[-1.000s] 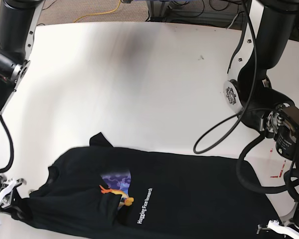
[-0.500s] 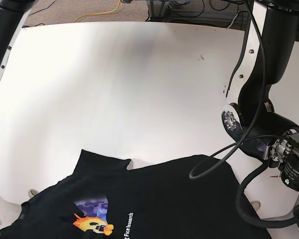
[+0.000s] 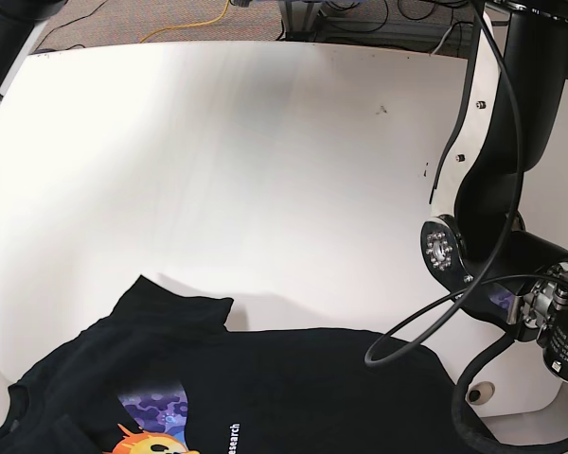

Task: Layout the t-shirt on the table in an organized manner, then fold the t-shirt properly
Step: 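Lift the black t-shirt high with both grippers, letting it hang, then swing the hanging shirt forward and back with both grippers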

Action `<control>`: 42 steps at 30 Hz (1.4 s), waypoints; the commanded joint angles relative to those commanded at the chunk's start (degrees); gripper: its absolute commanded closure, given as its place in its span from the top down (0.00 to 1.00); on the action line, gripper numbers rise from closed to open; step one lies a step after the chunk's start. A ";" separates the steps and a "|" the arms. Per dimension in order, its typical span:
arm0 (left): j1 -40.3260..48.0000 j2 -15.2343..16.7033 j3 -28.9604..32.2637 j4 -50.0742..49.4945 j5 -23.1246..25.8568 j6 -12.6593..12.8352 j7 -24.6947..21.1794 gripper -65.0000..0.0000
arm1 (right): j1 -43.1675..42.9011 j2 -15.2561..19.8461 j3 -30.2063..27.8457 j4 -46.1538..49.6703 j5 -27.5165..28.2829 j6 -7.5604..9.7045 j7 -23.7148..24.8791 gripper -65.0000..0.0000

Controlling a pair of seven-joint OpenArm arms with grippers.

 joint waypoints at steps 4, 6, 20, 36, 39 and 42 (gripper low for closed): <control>3.60 -0.09 0.00 0.09 0.00 0.00 0.00 0.00 | -4.13 1.14 0.18 0.44 0.18 0.18 0.00 0.00; 6.77 -0.35 0.00 0.35 -0.09 -0.09 0.00 0.00 | -8.88 2.02 2.20 0.44 2.29 0.26 0.00 0.00; 26.02 -2.37 -0.09 5.10 -0.18 -1.85 0.35 0.00 | -45.54 0.53 23.21 9.49 6.42 -0.35 0.00 0.00; 49.76 -3.69 -3.69 10.99 -0.18 -9.93 13.27 0.00 | -78.24 -8.35 36.40 24.18 6.42 -0.35 -3.60 0.00; 54.68 -3.69 -6.51 10.99 -0.18 -12.70 15.91 0.00 | -84.75 -10.99 37.71 26.20 6.42 -0.35 -3.60 0.00; 59.43 -4.13 -8.09 10.99 -0.09 -12.70 17.93 0.00 | -90.64 -13.10 38.86 28.40 6.42 -0.35 -3.60 0.00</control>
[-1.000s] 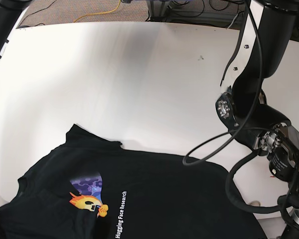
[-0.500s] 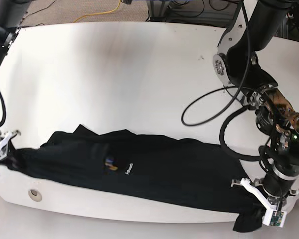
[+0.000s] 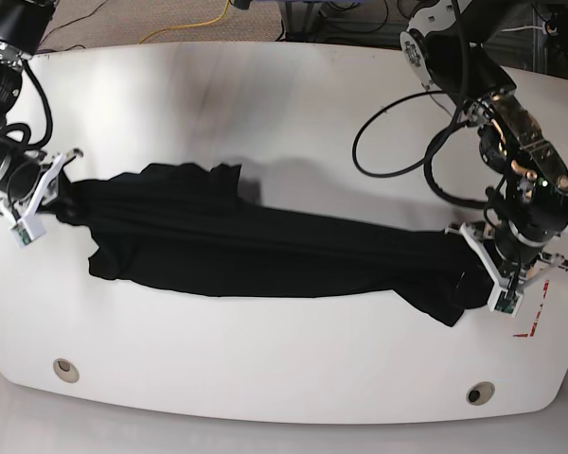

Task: Layout the t-shirt on the table in an organized manner, then fold the t-shirt properly
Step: 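Swing the hanging shirt forward and back with both grippers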

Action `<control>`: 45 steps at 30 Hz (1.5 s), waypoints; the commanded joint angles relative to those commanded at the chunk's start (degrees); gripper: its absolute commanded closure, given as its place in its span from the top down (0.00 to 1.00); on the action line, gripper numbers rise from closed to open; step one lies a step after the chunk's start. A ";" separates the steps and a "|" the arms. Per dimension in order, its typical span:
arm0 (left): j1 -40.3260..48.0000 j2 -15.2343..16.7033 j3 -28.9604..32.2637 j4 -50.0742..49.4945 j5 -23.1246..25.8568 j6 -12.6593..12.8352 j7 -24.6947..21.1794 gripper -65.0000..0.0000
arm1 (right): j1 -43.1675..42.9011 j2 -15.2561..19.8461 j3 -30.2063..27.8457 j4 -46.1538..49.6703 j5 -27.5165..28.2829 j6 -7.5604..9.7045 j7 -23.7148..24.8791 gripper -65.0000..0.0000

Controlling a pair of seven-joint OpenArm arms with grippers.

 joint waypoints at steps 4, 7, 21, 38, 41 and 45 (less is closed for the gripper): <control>7.03 -1.41 -3.16 0.00 0.00 0.00 1.01 0.00 | -7.30 -2.55 0.62 3.16 0.00 0.00 0.00 0.00; 12.48 -1.67 -4.22 0.00 0.00 0.00 1.01 0.00 | -11.16 -3.69 0.79 4.22 -0.09 0.00 0.00 0.00; 17.23 -4.84 -7.21 0.00 0.00 0.00 0.70 0.00 | -10.64 -4.57 1.05 4.40 -0.35 0.00 -0.09 0.00; -28.57 -1.85 5.45 -0.44 0.09 0.00 1.01 0.00 | 28.75 4.84 -5.36 -8.00 -0.44 0.26 -0.09 0.00; -40.44 -0.97 7.47 -0.62 0.44 0.00 1.01 0.00 | 41.05 8.09 -9.85 -12.84 -0.44 0.18 -0.09 0.00; -52.57 -0.88 8.88 -2.37 0.35 0.00 1.01 0.00 | 56.09 12.48 -17.14 -17.58 -0.18 0.35 -0.09 0.00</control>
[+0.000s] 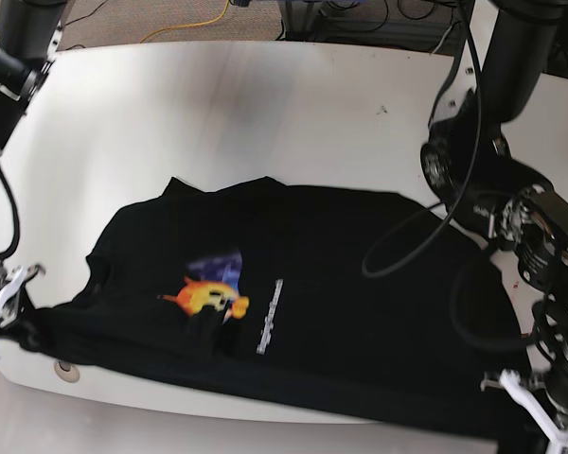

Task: Layout the t-shirt on the table in an organized manner, then fold the t-shirt properly
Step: 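Swing the hanging shirt forward and back with both grippers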

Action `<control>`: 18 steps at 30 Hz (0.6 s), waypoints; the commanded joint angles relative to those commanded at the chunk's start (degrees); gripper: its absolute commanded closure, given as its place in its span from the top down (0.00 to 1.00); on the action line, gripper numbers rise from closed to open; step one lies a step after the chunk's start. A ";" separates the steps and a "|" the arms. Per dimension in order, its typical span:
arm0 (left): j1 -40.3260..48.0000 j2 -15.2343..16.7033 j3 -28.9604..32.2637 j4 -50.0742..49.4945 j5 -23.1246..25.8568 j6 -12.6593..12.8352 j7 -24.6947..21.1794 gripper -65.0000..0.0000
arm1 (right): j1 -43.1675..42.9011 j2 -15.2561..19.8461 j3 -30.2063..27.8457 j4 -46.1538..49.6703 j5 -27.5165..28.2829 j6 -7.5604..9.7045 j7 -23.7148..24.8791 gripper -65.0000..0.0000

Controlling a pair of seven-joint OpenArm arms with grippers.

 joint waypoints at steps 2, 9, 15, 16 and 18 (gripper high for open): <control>-6.15 -0.09 0.62 -1.41 -0.09 0.00 0.00 0.00 | 7.03 1.93 -3.96 -2.20 0.18 0.09 0.00 0.00; -17.76 -0.09 0.88 -6.51 -0.18 0.00 0.00 0.00 | 21.10 5.36 -11.25 -3.43 0.18 0.18 -1.85 0.00; -10.46 0.00 0.79 -5.63 -0.26 0.00 0.00 0.00 | 15.03 5.45 -9.14 -3.25 0.26 0.79 -2.73 0.00; -7.91 0.00 0.70 -4.57 -0.26 0.00 0.00 0.00 | 12.40 5.36 -7.82 -3.25 0.26 1.10 -2.73 0.00; -4.48 -0.09 0.62 -3.34 -0.26 0.00 0.00 0.00 | 7.65 5.19 -5.10 -3.25 0.26 1.10 -2.73 0.00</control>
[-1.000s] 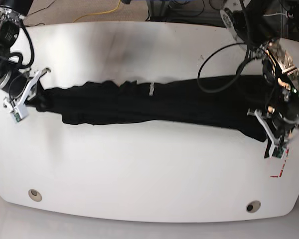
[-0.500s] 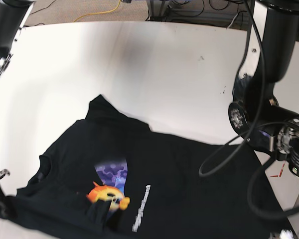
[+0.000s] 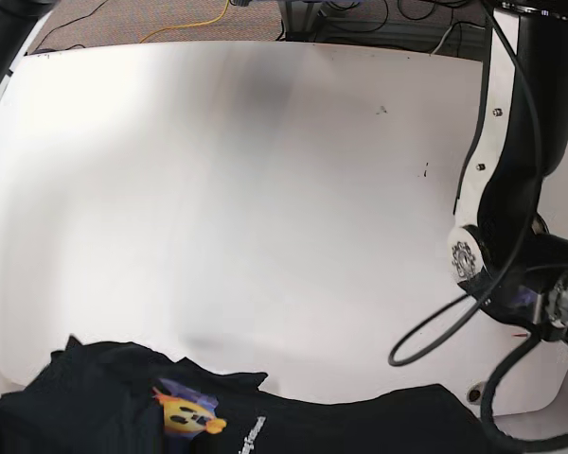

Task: Layout the t-shirt on the table in an organized manner, then fold the t-shirt properly
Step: 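Swing the hanging shirt forward and back with both grippers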

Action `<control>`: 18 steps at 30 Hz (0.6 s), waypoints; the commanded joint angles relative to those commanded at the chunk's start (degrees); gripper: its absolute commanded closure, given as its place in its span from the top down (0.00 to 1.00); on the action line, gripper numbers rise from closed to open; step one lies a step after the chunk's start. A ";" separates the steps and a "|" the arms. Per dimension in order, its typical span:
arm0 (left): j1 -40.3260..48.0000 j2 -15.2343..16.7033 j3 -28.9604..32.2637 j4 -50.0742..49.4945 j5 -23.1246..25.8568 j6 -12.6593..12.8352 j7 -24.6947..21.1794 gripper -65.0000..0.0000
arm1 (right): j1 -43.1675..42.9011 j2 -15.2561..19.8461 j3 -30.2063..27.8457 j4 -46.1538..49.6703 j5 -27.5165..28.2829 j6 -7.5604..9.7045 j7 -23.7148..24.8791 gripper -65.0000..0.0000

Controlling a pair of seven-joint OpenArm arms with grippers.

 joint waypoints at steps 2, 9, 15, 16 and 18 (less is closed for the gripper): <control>5.80 -0.09 -0.18 0.97 0.00 0.00 0.00 0.00 | -6.95 -0.26 3.60 0.00 0.00 0.00 0.00 0.00; 26.55 -0.18 -0.97 2.99 -0.09 0.00 0.00 0.00 | -30.33 -5.19 14.07 2.46 -0.09 0.00 0.09 0.00; 41.14 0.09 -6.42 3.16 -0.18 0.00 0.00 0.00 | -46.77 -11.87 18.81 8.44 -0.53 0.00 0.26 0.00; 43.60 0.09 -6.86 3.16 -0.18 0.00 -0.40 0.00 | -49.23 -12.84 18.99 8.62 -0.53 0.00 0.26 0.00; 48.35 0.00 -7.21 3.16 -0.18 0.00 -1.27 0.00 | -53.01 -14.33 18.99 8.62 -0.53 0.00 0.35 0.00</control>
